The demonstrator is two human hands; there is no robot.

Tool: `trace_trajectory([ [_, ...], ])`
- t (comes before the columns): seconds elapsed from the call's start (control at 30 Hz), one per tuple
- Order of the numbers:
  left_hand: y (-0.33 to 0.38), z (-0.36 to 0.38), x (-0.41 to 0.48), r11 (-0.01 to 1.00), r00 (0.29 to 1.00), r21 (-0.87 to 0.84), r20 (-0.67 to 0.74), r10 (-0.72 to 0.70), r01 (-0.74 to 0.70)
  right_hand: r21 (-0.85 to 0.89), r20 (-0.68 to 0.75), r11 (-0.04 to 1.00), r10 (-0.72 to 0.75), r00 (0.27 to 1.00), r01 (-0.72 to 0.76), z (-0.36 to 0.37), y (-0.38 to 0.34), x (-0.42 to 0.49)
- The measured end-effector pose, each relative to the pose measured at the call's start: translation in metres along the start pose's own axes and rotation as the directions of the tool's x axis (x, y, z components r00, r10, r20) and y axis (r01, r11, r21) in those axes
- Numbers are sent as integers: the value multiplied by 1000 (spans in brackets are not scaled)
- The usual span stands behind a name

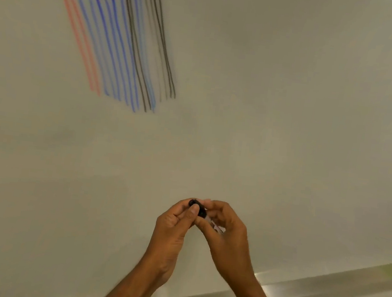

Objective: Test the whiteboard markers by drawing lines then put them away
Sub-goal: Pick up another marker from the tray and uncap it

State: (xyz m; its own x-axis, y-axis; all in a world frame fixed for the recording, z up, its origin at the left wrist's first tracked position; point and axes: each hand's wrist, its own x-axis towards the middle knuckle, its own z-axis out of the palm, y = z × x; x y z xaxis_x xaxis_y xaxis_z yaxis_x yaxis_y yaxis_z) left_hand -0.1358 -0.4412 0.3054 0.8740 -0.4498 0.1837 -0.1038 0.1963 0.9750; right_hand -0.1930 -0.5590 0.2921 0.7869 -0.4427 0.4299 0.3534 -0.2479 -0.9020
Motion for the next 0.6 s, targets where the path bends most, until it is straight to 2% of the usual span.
trace_trajectory([
  [0.03,7,-6,-1,1000,1000,-13,20,-6,6,87,53,994,59,997,-63,3,-11,1],
  [0.17,35,-28,-6,997,995,-77,103,-14,22,197,297,944,201,934,-265,14,-44,2],
  [0.33,61,-47,-11,993,977,-104,210,-29,52,273,445,855,294,846,-441,30,-69,5],
  [0.47,76,-59,-13,993,971,-111,239,-1,28,360,496,795,281,822,-489,45,-80,4],
  [0.6,87,-66,-13,988,976,-154,219,21,14,366,440,802,298,847,-473,59,-89,6],
])
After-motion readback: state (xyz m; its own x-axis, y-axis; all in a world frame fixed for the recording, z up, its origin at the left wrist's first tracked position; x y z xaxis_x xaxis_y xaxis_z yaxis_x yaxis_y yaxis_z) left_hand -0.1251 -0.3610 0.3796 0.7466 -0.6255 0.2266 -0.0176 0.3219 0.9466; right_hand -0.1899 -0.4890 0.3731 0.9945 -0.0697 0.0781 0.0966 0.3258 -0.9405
